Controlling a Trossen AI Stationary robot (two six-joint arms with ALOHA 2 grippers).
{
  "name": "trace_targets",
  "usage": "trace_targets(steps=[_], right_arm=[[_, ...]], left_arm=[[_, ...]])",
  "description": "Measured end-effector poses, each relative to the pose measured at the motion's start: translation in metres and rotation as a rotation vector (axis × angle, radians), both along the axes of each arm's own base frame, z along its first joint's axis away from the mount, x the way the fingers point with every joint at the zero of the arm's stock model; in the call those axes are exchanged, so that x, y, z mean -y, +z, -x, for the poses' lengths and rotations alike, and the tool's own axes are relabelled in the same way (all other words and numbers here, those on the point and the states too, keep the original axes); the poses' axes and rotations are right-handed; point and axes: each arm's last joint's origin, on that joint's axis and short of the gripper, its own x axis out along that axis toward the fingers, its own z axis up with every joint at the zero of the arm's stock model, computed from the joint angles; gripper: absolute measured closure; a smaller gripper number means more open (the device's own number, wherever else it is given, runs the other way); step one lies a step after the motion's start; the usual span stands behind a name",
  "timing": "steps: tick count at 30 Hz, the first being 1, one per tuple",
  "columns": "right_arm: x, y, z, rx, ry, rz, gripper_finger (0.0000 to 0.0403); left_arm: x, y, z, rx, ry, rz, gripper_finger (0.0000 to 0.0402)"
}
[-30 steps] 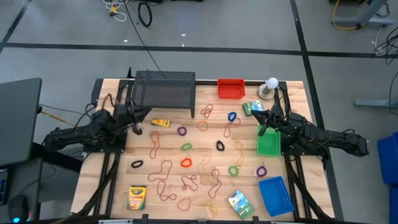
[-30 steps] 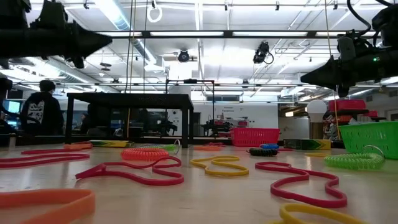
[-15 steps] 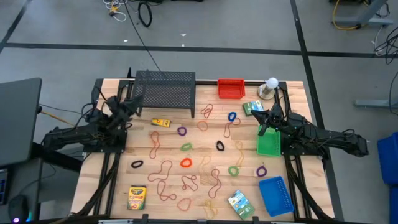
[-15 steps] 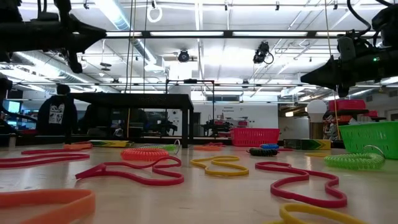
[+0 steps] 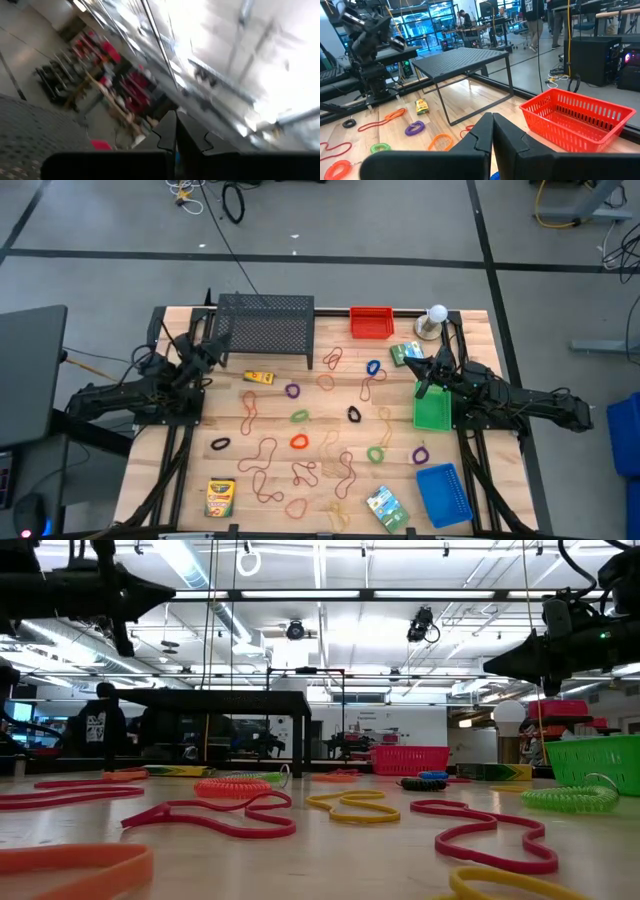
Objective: Pick & Place Office Desk Supplies
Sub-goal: Put the green bin on the shelf
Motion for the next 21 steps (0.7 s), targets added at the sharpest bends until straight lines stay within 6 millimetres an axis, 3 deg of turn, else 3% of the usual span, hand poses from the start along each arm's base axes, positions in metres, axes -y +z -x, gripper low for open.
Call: trace_targets(steps=[7,15,21], right_arm=[[0.000,0.000,0.000,-0.047,-0.008,0.084,0.0385],[-0.001,0.000,0.000,-0.043,0.029,0.076,0.0385],[-0.001,0.002,0.000,-0.043,0.030,0.115,0.0385]], left_arm=[[0.001,0.021,-0.007,-0.315,-0.022,-0.129,0.0397],[-0.002,0.038,-0.026,-0.392,-0.064,-0.080,0.0374],[-0.005,0.066,-0.041,-0.439,-0.052,-0.122,0.0396]])
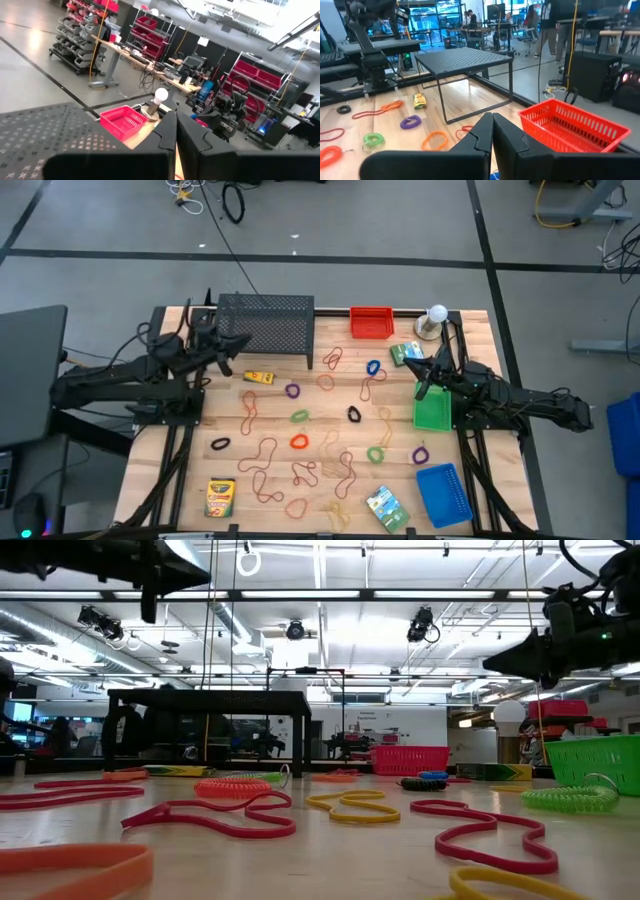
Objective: Pick & Place Office Desk Supplies
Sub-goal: Put the green bin on the shelf
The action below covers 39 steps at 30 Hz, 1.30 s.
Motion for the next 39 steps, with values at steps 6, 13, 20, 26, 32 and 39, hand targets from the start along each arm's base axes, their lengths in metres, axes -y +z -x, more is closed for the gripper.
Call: trace_targets(steps=[6,13,20,26,32,39], right_arm=[[0.000,0.010,0.000,0.151,-0.002,-0.058,0.0385],[0.001,0.034,0.005,0.423,-0.035,-0.054,0.0385],[0.002,0.053,0.006,0.438,-0.050,-0.162,0.0398],[0.005,0.101,-0.006,0.050,-0.124,-0.320,0.0399],[0.008,0.120,-0.037,-0.575,-0.113,-0.528,0.0401],[0.018,0.098,-0.070,-1.144,0.033,-0.664,0.0368]], left_arm=[[-0.003,0.012,-0.014,-0.059,-0.007,0.046,0.0396],[-0.005,0.010,-0.028,-0.117,-0.013,0.053,0.0395],[-0.010,0.003,-0.036,-0.196,0.101,0.006,0.0394],[-0.012,-0.003,-0.042,-0.213,0.136,0.040,0.0393],[-0.013,-0.009,-0.052,-0.236,0.094,0.053,0.0393],[-0.014,-0.015,-0.062,-0.278,0.051,0.031,0.0393]])
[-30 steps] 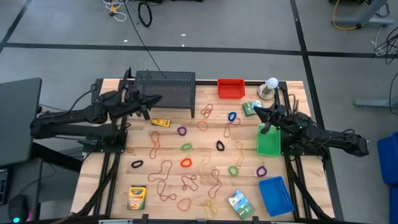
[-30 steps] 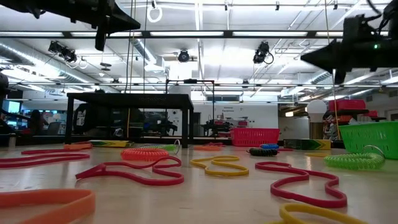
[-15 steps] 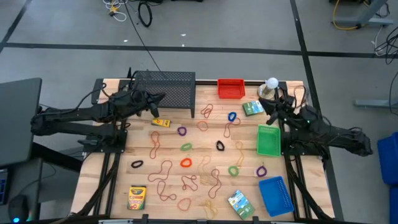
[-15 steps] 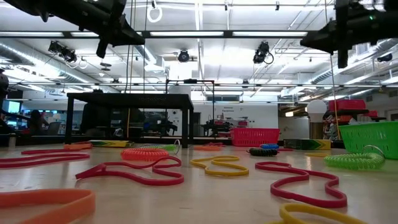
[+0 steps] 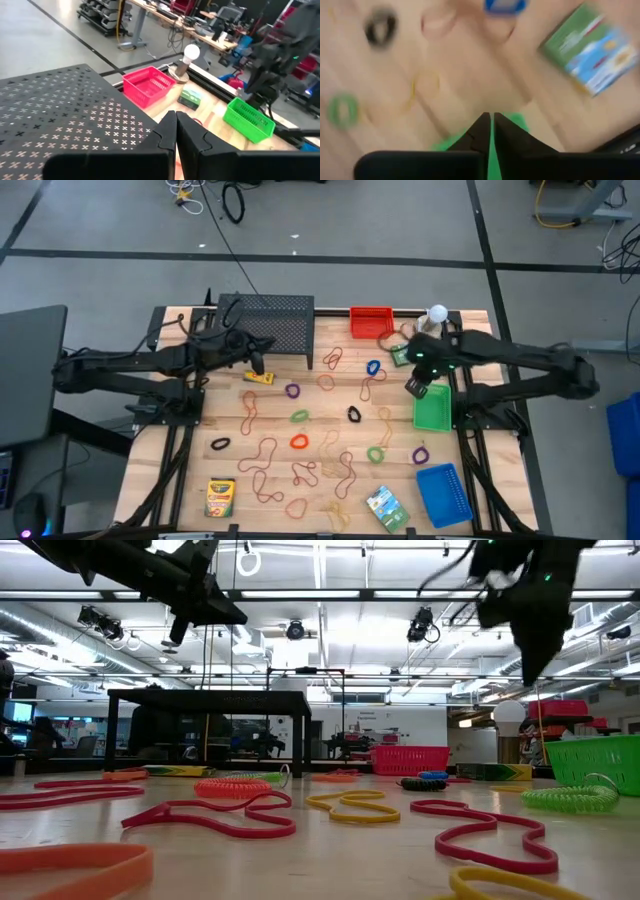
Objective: Pick & Place Office Desk Supplies
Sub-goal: Put the green bin on the shelf
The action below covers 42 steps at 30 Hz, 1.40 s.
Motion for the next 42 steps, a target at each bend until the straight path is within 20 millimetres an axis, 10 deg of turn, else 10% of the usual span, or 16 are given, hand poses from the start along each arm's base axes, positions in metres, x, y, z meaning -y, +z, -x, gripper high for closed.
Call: trace_targets(steps=[14,42], right_arm=[[0.027,-0.051,-0.030,-0.456,0.463,-0.082,0.0262],[0.058,-0.052,-0.019,-0.326,0.521,-0.178,0.0202]], left_arm=[[0.000,-0.004,-0.007,-0.034,-0.066,-0.037,0.0393],[0.000,-0.004,-0.007,-0.052,-0.068,-0.069,0.0393]])
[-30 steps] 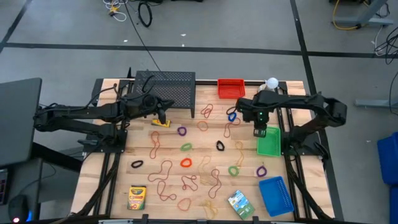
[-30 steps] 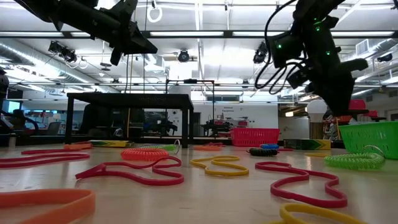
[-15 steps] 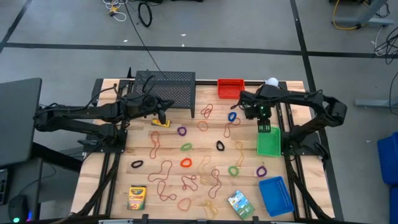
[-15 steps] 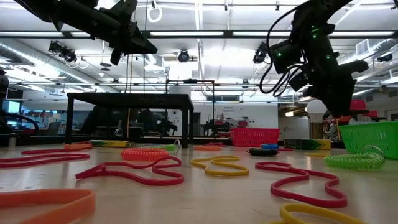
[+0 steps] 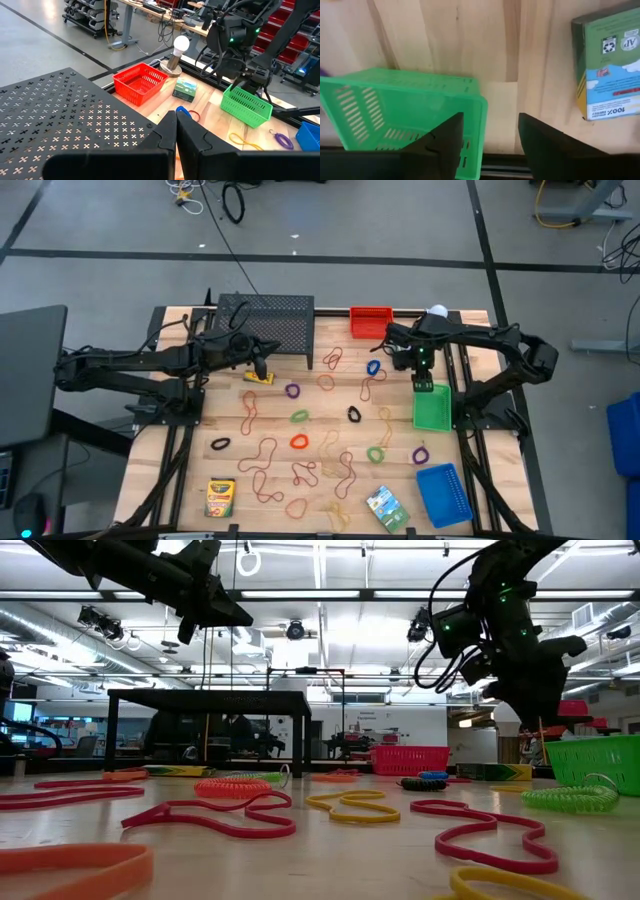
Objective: Pick & Place Office Desk Supplies
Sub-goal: Put the green bin on the shelf
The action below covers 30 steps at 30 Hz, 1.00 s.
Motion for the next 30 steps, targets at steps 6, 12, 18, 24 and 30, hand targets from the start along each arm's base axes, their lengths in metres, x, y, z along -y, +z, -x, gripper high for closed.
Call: trace_targets(steps=[6,12,18,24,30], right_arm=[[0.002,-0.011,0.010,-0.044,-0.002,-0.034,0.0207],[-0.007,-0.039,0.022,-0.097,-0.021,-0.038,0.0212],[-0.009,-0.047,0.025,-0.104,-0.046,-0.032,0.0266],[-0.009,-0.047,0.025,-0.105,-0.109,-0.032,0.0382],[-0.007,-0.029,0.019,-0.050,-0.227,-0.064,0.0384]], left_arm=[[0.000,0.000,0.000,-0.001,0.000,-0.001,0.0393],[0.000,0.000,0.000,-0.001,-0.001,-0.001,0.0392],[0.000,0.000,0.000,0.000,0.000,0.001,0.0392],[0.000,0.000,0.000,0.000,0.000,0.002,0.0392],[0.000,0.000,0.000,0.001,0.000,0.002,0.0392]])
